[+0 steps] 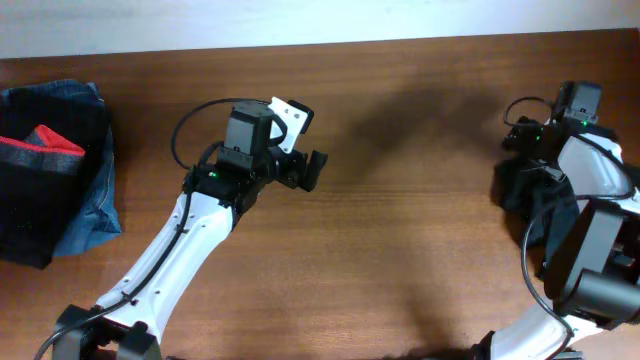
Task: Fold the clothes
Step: 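Move the right gripper to the black garment and grasp it, then lift the black garment with the right gripper and drop it center table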
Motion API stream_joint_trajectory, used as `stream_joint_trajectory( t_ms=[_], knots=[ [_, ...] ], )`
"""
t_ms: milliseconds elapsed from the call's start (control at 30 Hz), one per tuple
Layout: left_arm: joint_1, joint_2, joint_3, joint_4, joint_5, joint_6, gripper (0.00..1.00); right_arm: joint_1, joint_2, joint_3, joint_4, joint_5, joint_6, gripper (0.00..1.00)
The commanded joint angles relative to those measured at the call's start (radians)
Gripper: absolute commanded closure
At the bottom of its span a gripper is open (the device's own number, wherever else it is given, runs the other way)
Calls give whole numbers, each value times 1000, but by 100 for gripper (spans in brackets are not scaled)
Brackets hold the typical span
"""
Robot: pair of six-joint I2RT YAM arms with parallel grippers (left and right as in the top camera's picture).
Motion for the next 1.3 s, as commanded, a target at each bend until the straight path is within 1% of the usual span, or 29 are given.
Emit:
stream_joint_trajectory(
  t_ms=[0,167,367,400,433,467,500,533,567,600,633,667,800,867,900,933,1033,1200,1267],
  knots=[
    [-4,8,19,3,-10,-7,1,-4,17,15,-12,100,42,16],
    [-4,8,19,2,-10,-7,1,-3,28,0,-10,147,46,19],
    [-4,8,19,2,-10,-7,1,-4,93,-1,5,147,47,19],
    [-4,8,19,2,-10,-6,1,-3,98,-1,7,148,47,20],
    [-4,8,19,2,-10,-6,1,-3,101,-1,6,147,47,23],
    [-4,8,19,2,-10,-6,1,-3,106,-1,6,146,48,31],
    [-4,8,19,2,-10,-6,1,-3,106,-1,5,148,59,42],
    [-4,8,19,2,-10,-6,1,-3,106,-1,5,143,61,54],
    [-4,8,19,2,-10,-6,1,-3,105,2,6,128,61,71],
    [-4,8,19,2,-10,-6,1,-3,105,8,5,112,61,82],
    [-4,8,19,2,-10,-6,1,-3,104,12,4,102,61,91],
    [-4,8,19,2,-10,-6,1,-3,102,25,-5,81,61,96],
    [-4,8,19,2,-10,-6,1,-2,62,100,-83,43,59,96],
    [-4,8,19,2,-10,-6,1,-2,34,154,-137,31,34,96],
    [-4,8,19,2,-10,-6,1,-2,21,183,-161,16,8,96],
    [-4,8,19,2,-10,-6,1,-2,-2,242,-206,-38,-68,96],
    [-4,8,19,2,-10,-7,1,-2,-45,369,-302,-154,-185,96],
    [-4,8,19,2,-10,-7,1,-2,-94,591,-454,-356,-281,96],
    [-4,8,19,2,-10,-7,1,-2,-104,647,-493,-389,-298,96]
  ],
)
